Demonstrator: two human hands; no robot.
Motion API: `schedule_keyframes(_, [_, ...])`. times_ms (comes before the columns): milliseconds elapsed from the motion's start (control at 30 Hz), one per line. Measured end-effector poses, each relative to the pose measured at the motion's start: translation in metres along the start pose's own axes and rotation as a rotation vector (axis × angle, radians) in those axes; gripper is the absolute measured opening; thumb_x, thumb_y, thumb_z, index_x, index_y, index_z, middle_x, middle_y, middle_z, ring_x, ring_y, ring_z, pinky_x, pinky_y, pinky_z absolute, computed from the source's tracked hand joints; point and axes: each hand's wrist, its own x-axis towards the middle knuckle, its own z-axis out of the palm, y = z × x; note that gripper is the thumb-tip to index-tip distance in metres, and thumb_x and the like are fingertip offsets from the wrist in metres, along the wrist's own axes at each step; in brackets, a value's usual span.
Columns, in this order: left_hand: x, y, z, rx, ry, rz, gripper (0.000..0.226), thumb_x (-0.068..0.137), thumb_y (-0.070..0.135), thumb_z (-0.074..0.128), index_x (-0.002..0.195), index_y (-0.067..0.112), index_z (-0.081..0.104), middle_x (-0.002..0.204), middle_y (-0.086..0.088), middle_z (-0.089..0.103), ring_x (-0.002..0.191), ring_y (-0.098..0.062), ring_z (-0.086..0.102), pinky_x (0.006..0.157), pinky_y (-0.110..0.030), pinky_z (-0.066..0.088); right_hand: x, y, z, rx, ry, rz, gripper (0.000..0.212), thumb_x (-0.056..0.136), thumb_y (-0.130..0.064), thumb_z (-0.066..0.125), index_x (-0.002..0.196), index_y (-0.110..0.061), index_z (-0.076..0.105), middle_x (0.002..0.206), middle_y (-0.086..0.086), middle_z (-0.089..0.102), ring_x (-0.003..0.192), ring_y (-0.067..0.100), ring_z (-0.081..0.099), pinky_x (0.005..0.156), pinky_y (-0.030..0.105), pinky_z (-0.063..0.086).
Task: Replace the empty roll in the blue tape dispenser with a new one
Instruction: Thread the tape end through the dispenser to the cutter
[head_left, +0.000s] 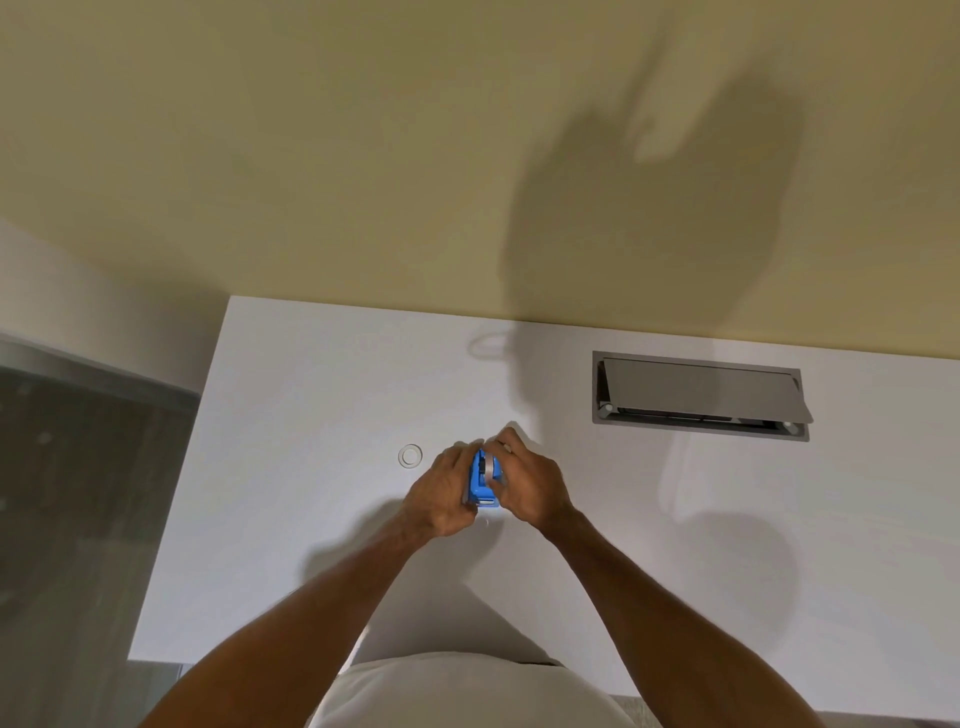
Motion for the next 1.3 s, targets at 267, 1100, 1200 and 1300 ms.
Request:
schedule_keyframes(267, [-0.002, 0.001, 0.005, 0.127, 0.051, -0.040, 0.089, 0.089, 0.036, 0.079, 0.163, 0.025, 0.032, 0.157, 0.004, 0.043, 0.144, -0.018, 0.045, 0.107, -0.035, 0.053, 0.002, -0.004, -0.003, 0.003, 0.016, 0.014, 0.054, 0.100, -0.042, 0.065, 0.144, -0.016, 0.047, 0.141, 0.000, 0.058, 0.112, 0.021, 0.071, 0.102, 0.031, 0.060])
schedule_keyframes(1100, [-0.014, 0.003, -0.005, -0.224, 0.211, -0.050, 0.075, 0.100, 0.004, 0.061, 0.167, 0.021, 0.031, 0.163, 0.000, 0.046, 0.149, -0.021, 0.047, 0.122, -0.035, 0.045, -0.009, -0.009, -0.016, 0.115, 0.015, -0.054, 0.043, 0.097, -0.027, 0.072, 0.135, -0.015, 0.057, 0.135, -0.002, 0.061, 0.108, 0.019, 0.071, 0.097, 0.032, 0.061])
schedule_keyframes(1200, [-0.017, 0.014, -0.017, -0.443, 0.261, -0.060, 0.066, 0.096, -0.012, 0.053, 0.155, 0.018, 0.054, 0.153, -0.002, 0.060, 0.141, -0.017, 0.058, 0.123, -0.038, 0.046, -0.012, -0.011, -0.021, 0.137, 0.025, -0.085, 0.040, 0.099, -0.024, 0.070, 0.135, -0.012, 0.058, 0.134, 0.003, 0.061, 0.109, 0.020, 0.070, 0.097, 0.032, 0.061])
schedule_keyframes(1300, [-0.022, 0.022, -0.022, -0.608, 0.300, -0.090, 0.050, 0.099, -0.012, 0.046, 0.128, 0.018, 0.073, 0.119, 0.017, 0.076, 0.106, 0.016, 0.068, 0.112, -0.030, 0.054, -0.014, -0.016, -0.027, 0.157, 0.054, -0.082, 0.035, 0.102, -0.017, 0.063, 0.136, -0.015, 0.059, 0.132, 0.003, 0.059, 0.109, 0.022, 0.069, 0.092, 0.036, 0.062])
